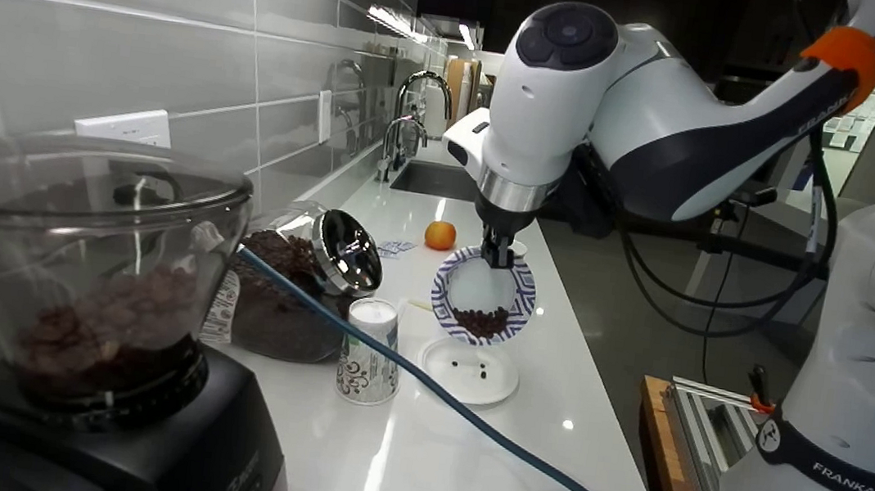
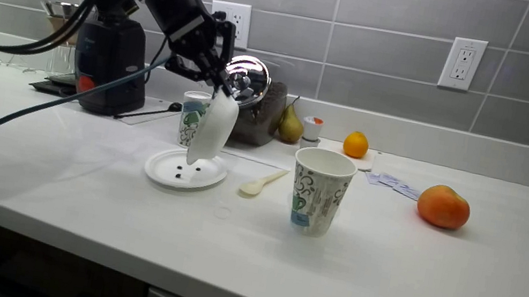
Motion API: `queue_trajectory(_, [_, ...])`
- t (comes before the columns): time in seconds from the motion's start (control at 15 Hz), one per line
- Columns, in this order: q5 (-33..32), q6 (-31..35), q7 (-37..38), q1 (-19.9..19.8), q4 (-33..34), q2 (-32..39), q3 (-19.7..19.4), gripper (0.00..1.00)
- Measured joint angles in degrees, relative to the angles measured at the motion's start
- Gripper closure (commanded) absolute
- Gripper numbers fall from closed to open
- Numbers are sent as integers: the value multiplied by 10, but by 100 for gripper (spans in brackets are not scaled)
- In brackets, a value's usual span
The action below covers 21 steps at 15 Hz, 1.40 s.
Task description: Pour the contents on the plate onto the other plate
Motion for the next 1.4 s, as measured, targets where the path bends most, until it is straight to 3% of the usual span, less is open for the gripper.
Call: queue_trajectory(1.4, [-77,-135,115,67,65,85,26,99])
